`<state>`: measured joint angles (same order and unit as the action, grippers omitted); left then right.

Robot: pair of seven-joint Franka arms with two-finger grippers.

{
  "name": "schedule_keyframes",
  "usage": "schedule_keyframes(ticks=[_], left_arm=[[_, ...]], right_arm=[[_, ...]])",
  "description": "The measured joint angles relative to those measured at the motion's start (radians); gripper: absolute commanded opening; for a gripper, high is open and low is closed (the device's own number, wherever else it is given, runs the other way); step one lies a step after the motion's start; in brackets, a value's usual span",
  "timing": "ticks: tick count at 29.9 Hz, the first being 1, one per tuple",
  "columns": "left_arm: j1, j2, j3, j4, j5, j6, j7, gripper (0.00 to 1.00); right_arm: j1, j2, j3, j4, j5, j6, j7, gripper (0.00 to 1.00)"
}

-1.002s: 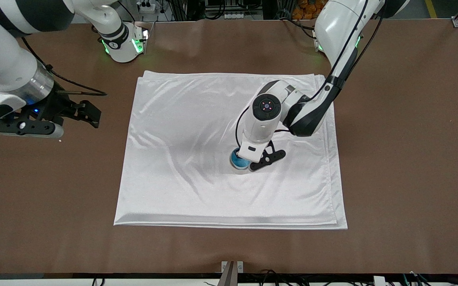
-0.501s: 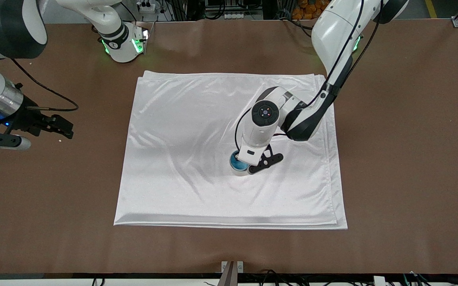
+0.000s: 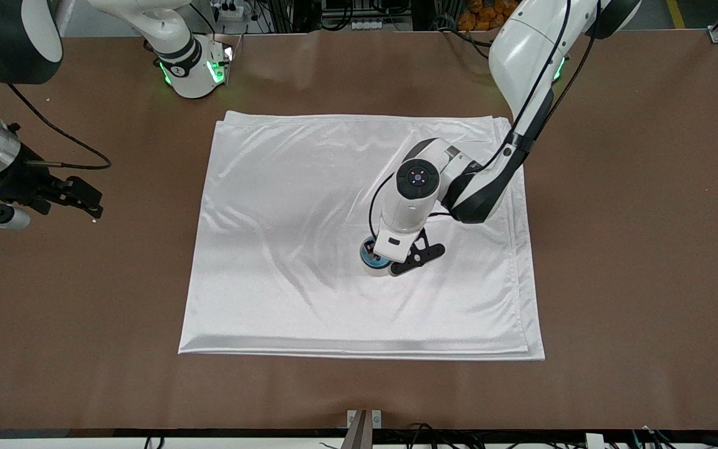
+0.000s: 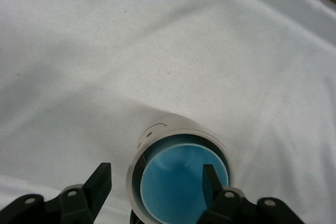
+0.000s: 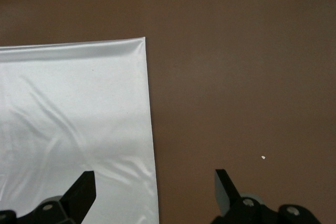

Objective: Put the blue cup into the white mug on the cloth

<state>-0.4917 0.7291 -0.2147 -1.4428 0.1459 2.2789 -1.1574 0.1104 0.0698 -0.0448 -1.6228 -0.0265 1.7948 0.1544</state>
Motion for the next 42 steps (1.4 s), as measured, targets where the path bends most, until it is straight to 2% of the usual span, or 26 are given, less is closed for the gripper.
schedule_keyframes(ticks=[8, 15, 24, 33, 42], left_arm=[[0.025, -0.010, 0.034, 0.023, 0.010, 0.002, 0.055, 1.00], [0.115, -0.034, 0.048, 0.029, 0.010, 0.002, 0.131, 1.00], [0.269, -0.071, 0.050, 0.030, 0.010, -0.030, 0.316, 1.00], [0.440, -0.072, 0.044, 0.028, 0.010, -0.069, 0.586, 1.00], [0.507, -0.072, 0.039, 0.028, 0.004, -0.122, 0.777, 1.00]], right_arm=[[-0.020, -0.017, -0.001, 0.021, 0.000, 0.007, -0.041, 1.00], [-0.095, -0.019, 0.024, 0.047, 0.000, 0.007, -0.076, 1.00], [-0.120, -0.019, 0.020, 0.060, 0.000, 0.007, -0.083, 1.00], [-0.123, -0.019, 0.011, 0.085, 0.000, 0.008, -0.083, 1.00], [-0.123, -0.019, 0.013, 0.101, 0.000, 0.008, -0.083, 1.00]])
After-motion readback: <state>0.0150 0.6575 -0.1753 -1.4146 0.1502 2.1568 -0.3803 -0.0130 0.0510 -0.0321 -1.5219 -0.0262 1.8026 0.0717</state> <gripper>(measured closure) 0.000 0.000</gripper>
